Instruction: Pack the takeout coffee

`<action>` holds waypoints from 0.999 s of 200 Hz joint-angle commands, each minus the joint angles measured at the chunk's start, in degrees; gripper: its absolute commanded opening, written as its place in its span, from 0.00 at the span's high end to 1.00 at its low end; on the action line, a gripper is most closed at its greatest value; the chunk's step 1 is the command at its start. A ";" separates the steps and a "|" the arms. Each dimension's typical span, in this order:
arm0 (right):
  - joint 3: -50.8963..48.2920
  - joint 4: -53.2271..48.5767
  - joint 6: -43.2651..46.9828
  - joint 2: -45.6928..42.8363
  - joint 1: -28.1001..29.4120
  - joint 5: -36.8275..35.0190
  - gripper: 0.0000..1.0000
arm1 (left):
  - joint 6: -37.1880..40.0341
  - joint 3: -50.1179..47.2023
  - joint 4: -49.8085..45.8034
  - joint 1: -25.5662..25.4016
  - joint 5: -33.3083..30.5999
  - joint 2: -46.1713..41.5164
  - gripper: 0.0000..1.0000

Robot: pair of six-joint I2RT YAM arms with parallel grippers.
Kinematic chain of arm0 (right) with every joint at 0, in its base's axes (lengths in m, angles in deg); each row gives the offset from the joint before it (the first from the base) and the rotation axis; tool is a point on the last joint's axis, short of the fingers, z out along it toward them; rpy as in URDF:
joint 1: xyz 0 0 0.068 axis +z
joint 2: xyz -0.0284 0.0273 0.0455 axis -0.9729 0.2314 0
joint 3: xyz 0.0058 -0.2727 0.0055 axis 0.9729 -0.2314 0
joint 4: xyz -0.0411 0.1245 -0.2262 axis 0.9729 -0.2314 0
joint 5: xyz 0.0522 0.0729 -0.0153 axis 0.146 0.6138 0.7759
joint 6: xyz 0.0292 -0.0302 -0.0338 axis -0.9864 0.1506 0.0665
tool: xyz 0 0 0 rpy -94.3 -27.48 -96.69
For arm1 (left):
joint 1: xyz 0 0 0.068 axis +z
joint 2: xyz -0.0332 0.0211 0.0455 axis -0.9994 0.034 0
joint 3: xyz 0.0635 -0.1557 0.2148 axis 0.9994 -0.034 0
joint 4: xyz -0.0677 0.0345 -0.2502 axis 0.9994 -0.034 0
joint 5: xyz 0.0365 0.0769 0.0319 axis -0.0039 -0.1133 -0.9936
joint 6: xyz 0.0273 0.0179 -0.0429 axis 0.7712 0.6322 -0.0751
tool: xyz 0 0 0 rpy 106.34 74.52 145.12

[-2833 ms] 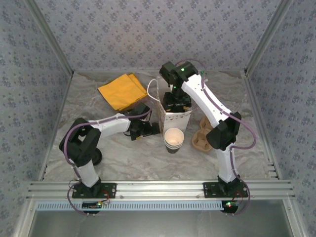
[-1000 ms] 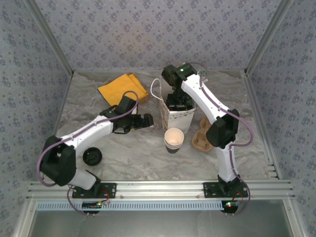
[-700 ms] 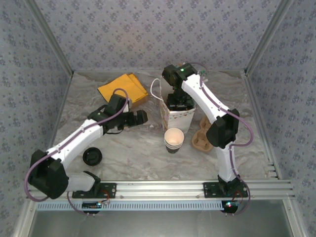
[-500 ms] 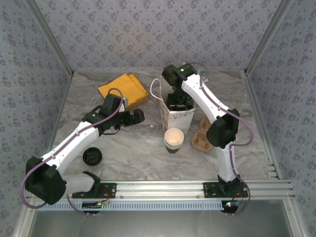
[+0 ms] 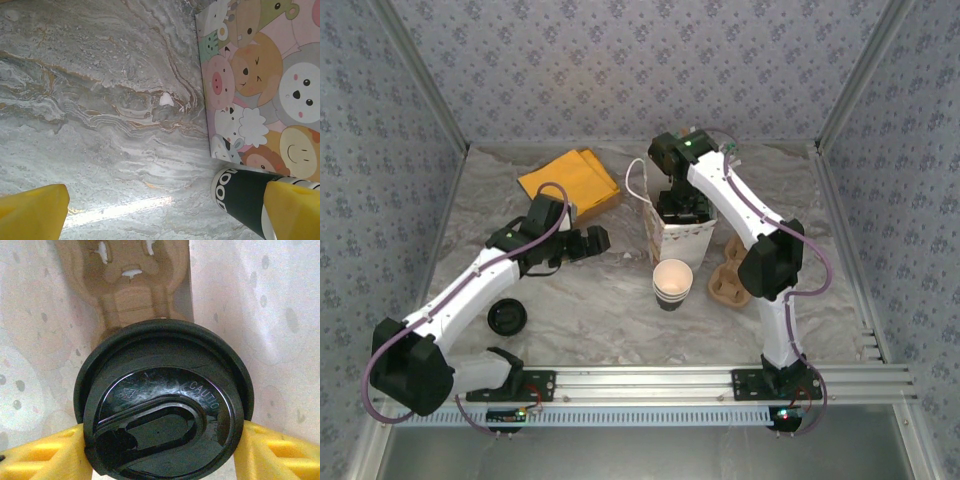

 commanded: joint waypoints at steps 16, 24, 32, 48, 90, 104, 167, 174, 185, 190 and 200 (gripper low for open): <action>-2.29 0.67 0.62 -1.62 -0.48 0.05 0.34 | 0.73 0.26 -1.21 0.28 -0.71 -2.06 0.00; -2.72 0.96 0.63 -1.73 -0.53 0.04 0.34 | 0.71 0.27 -1.29 0.21 -0.64 -2.00 0.00; -3.14 1.21 0.63 -1.87 -0.46 0.07 0.34 | 0.72 0.27 -1.34 0.20 -0.68 -2.01 0.00; -3.28 1.40 0.53 -1.99 -0.49 0.22 0.34 | 0.80 0.49 -1.45 0.20 -0.76 -2.11 0.00; -2.55 1.01 0.70 -2.10 -0.54 0.15 0.34 | 0.99 0.73 -0.99 0.25 -0.46 -1.49 0.00; -2.11 0.90 0.75 -1.83 -0.60 0.05 0.34 | 0.98 0.65 -0.61 0.24 -0.01 -1.06 0.00; 0.43 -0.31 1.15 -0.59 -0.60 -0.18 0.34 | 0.98 0.63 -0.53 0.20 0.28 -0.91 0.00; 0.58 -0.46 1.15 -0.59 -0.54 -0.28 0.34 | 0.99 0.59 -0.66 0.24 0.31 -0.84 0.00; 0.48 -0.22 0.99 -0.70 -0.62 -0.27 0.34 | 1.01 0.62 -0.66 0.28 0.26 -0.94 0.00; 0.50 -0.24 0.97 -0.76 -0.55 -0.23 0.34 | 1.00 0.59 -0.69 0.26 0.31 -0.99 0.00; 0.33 -0.16 0.97 -0.68 -0.63 -0.15 0.34 | 0.96 0.55 -0.59 0.26 0.21 -1.01 0.00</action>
